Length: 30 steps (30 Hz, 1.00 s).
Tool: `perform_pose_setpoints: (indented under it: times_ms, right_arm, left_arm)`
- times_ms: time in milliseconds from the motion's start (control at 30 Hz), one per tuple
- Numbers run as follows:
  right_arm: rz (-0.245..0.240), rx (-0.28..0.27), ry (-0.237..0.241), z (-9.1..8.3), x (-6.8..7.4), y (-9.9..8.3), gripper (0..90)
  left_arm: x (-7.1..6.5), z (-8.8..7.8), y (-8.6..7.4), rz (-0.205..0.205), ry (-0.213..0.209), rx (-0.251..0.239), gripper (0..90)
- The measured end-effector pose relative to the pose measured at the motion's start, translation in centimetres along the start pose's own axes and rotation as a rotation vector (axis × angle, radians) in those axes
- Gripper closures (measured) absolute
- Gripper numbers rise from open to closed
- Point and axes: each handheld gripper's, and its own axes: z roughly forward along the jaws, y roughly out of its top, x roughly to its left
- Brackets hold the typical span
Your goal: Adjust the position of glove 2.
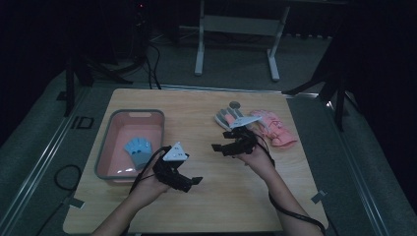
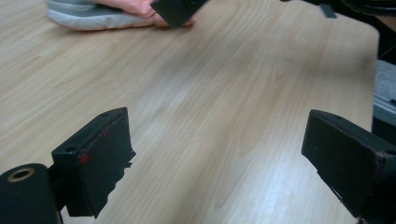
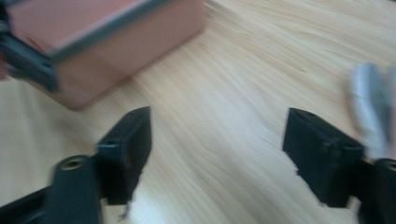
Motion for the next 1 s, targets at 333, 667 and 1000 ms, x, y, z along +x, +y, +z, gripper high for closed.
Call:
perform_pose_setpoints:
  times_ms: [333,667,1000]
  right_arm:
    - [0.051,-0.013,-0.083,-3.0,-5.1,-2.4,57.2]
    - [0.136,-0.043,-0.216,-3.8,-10.2,-2.3,63.0]
    - [0.148,0.023,-0.258,0.2,-13.5,-1.6,63.4]
  left_arm:
    - [-1.8,2.7,-1.7,0.013,-0.044,-0.004,8.7]
    - [-3.0,4.6,-4.5,-0.005,-0.083,-0.017,8.7]
    - [-2.6,4.8,-5.8,-0.027,-0.059,-0.035,8.7]
